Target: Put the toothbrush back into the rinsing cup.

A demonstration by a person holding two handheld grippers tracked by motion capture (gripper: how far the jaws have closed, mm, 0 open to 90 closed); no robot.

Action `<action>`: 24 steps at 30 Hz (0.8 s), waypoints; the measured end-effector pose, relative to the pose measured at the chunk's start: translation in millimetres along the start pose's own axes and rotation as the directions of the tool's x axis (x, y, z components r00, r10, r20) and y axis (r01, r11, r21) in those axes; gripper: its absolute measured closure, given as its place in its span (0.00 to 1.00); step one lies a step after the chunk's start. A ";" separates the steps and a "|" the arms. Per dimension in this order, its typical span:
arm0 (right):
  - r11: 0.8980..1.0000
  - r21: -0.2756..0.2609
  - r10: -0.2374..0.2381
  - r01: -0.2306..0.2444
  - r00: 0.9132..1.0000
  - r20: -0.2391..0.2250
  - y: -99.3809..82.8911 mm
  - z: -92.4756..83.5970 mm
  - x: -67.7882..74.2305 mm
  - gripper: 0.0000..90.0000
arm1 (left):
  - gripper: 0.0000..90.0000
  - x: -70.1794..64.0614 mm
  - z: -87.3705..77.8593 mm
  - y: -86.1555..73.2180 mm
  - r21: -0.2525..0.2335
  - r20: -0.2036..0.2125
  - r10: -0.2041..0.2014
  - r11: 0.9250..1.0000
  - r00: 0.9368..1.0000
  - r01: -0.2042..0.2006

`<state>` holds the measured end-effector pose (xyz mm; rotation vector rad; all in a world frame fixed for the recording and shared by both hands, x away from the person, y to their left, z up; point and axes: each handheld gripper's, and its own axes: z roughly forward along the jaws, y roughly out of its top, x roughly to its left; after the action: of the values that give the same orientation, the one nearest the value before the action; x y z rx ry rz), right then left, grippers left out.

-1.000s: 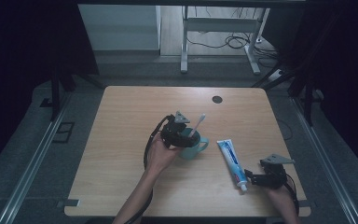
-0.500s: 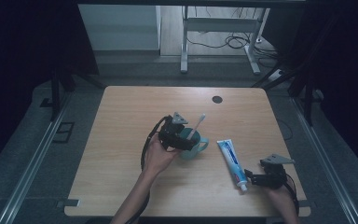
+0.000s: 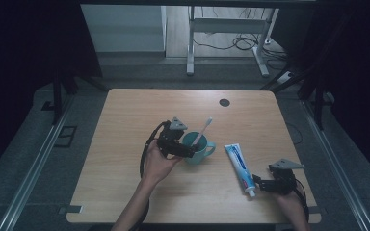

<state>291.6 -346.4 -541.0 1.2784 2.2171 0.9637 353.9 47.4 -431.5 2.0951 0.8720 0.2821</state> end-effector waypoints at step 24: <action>1.000 -0.001 -0.002 0.002 1.000 0.000 0.0 0.1 -0.1 0.19 | 0.15 10.0 -29.4 -25.6 -0.020 -0.023 -0.012 1.000 1.000 0.011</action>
<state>291.7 -346.4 -541.1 1.2754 2.2174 0.9638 334.9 82.7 -433.7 2.0713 0.8914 0.3087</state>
